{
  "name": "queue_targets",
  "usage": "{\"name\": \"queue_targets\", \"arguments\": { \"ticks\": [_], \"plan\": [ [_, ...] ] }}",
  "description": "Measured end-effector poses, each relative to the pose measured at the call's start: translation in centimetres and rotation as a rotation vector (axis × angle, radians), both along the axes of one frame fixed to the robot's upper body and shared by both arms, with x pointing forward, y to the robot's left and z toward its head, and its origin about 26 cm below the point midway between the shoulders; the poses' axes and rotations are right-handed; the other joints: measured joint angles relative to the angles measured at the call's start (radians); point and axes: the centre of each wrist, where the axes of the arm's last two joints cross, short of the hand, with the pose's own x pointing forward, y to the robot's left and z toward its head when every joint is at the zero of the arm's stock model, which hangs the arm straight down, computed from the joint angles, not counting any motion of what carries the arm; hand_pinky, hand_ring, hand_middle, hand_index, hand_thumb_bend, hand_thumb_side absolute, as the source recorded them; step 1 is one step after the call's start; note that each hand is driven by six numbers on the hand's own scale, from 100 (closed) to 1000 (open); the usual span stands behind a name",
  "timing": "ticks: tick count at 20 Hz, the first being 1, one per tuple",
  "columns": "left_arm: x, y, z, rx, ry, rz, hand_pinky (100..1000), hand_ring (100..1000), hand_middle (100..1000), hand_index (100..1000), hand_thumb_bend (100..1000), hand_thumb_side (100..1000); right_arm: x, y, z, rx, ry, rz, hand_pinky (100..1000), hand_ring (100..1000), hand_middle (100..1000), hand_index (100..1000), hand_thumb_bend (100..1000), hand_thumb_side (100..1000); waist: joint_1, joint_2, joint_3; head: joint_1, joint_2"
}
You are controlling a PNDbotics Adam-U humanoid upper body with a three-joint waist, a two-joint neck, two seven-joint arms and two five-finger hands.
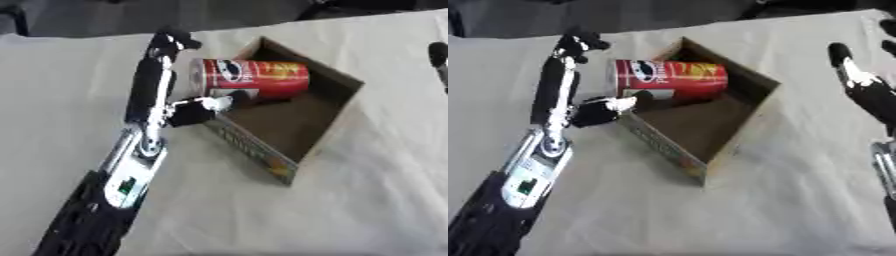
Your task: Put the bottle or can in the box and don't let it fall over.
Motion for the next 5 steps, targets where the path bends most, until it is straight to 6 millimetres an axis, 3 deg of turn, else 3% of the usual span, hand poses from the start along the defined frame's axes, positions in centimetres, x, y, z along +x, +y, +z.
{"name": "queue_targets", "arguments": {
  "ticks": [2, 5],
  "plan": [
    [-0.3, 2.0, 0.6, -0.042, -0.031, 0.052, 690, 972, 787, 732, 702, 610, 0.0, 0.0, 0.0, 0.001, -0.002, -0.002, 848, 860, 716, 847, 584, 340, -0.001, -0.001, 0.006, -0.004, 0.0],
    [-1.1, 5.2, 1.4, -0.104, -0.075, 0.145, 665, 954, 754, 729, 653, 600, -0.1, -0.2, -0.2, 0.004, 0.002, -0.01, 848, 860, 716, 847, 584, 339, -0.003, -0.005, 0.013, -0.011, 0.0]
  ]
}}
